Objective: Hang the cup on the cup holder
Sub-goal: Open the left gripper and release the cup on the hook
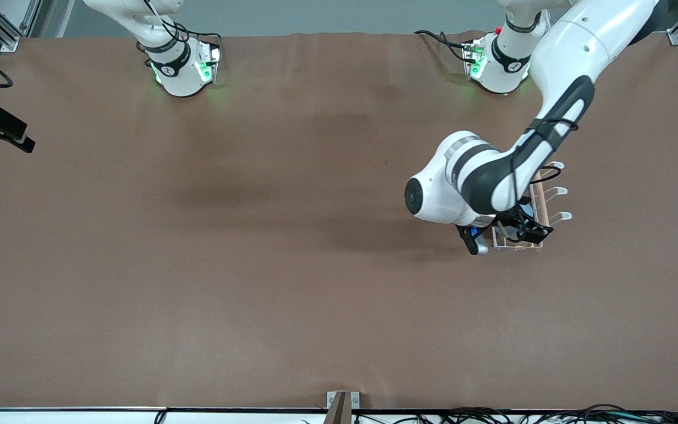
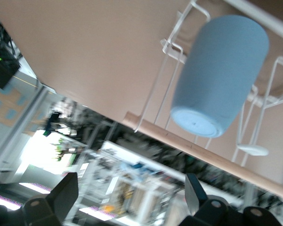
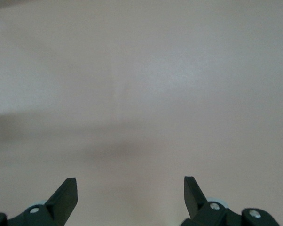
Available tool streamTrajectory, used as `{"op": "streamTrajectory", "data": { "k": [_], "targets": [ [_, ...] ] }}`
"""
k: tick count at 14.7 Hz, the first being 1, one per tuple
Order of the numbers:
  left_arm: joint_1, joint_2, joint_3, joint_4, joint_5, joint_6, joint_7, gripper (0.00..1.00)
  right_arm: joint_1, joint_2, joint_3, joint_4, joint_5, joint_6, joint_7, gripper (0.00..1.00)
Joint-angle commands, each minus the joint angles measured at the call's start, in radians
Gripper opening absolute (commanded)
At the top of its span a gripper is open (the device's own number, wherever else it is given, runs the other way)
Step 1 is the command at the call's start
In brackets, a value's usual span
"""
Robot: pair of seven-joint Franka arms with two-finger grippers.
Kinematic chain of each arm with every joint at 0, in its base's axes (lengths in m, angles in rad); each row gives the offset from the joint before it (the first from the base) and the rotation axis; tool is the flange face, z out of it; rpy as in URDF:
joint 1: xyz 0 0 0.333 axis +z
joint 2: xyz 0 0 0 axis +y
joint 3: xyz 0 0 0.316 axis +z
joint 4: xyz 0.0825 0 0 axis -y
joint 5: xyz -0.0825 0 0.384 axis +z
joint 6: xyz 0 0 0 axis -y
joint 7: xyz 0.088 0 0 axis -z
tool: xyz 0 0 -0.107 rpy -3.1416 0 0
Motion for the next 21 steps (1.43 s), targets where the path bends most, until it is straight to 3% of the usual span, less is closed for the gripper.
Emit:
{"op": "streamTrajectory", "data": {
  "k": [1,5,8,13,18,19,21],
  "targets": [
    [-0.009,-0.006,-0.015,0.127,-0.108,-0.014,-0.133,1.00,-0.001,-0.004,0.004,-0.005,-0.013,-0.011,-0.015,1.00],
    [0.008,-0.008,-0.061,0.227,-0.177,-0.002,-0.373,1.00,0.002,-0.003,0.004,-0.012,-0.015,-0.012,-0.015,1.00],
    [0.029,-0.036,-0.070,0.290,-0.220,0.045,-0.429,1.00,0.002,-0.004,0.004,-0.014,-0.018,-0.024,-0.015,1.00],
    [0.146,-0.117,-0.096,0.291,-0.304,0.113,-0.415,1.00,0.005,-0.003,0.005,-0.020,-0.035,-0.023,-0.003,1.00],
    [0.278,-0.229,-0.095,0.290,-0.496,0.202,-0.426,1.00,0.005,-0.001,0.007,-0.019,-0.030,-0.012,0.000,1.00],
    [0.290,-0.271,-0.073,0.286,-0.562,0.228,-0.427,1.00,0.003,0.000,0.007,-0.018,-0.029,-0.012,0.000,1.00],
    [0.275,-0.357,0.081,0.271,-0.744,0.286,-0.413,1.00,0.000,0.000,0.007,-0.020,-0.027,-0.015,-0.003,1.00]
  ]
}}
